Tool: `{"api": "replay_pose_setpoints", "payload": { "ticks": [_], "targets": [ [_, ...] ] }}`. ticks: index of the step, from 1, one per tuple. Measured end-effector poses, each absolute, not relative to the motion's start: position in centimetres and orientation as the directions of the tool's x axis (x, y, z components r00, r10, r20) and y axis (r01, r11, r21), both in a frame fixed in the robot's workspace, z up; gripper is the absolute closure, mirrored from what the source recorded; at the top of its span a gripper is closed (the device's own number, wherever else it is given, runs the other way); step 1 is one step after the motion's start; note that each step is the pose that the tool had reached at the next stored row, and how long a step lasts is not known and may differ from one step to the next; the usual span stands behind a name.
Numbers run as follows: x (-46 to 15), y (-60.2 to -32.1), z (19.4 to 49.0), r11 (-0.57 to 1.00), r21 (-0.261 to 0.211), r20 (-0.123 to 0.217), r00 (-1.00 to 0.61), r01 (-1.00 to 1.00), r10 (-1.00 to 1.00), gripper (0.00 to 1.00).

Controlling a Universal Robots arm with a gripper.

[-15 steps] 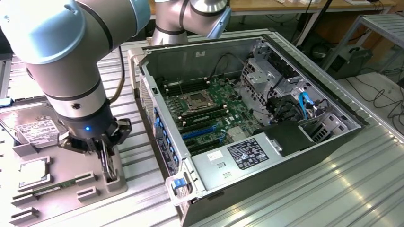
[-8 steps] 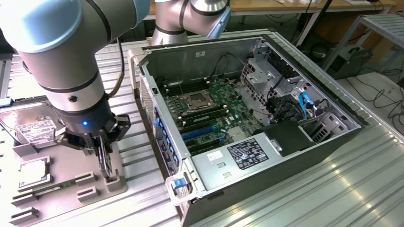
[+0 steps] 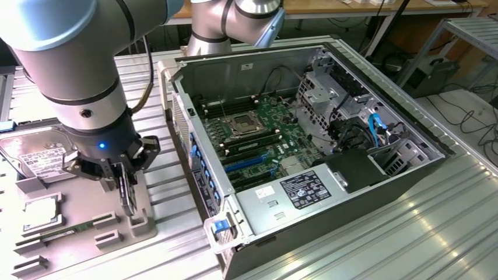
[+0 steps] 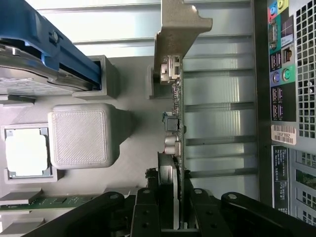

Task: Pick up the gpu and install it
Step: 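Pick up the gpu and move the gpu toward the slot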

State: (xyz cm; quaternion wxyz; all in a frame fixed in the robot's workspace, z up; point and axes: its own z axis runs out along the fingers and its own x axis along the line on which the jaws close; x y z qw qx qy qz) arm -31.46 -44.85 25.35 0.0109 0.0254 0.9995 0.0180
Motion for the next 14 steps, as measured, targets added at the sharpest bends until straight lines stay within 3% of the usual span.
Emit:
{"api": "replay_pose_setpoints", "payload": {
  "ticks": [14],
  "targets": [
    [-31.4, -44.9, 27.2, 0.998, 0.043, -0.019, -0.999, 0.05, 0.051, 0.72]
  ]
}}
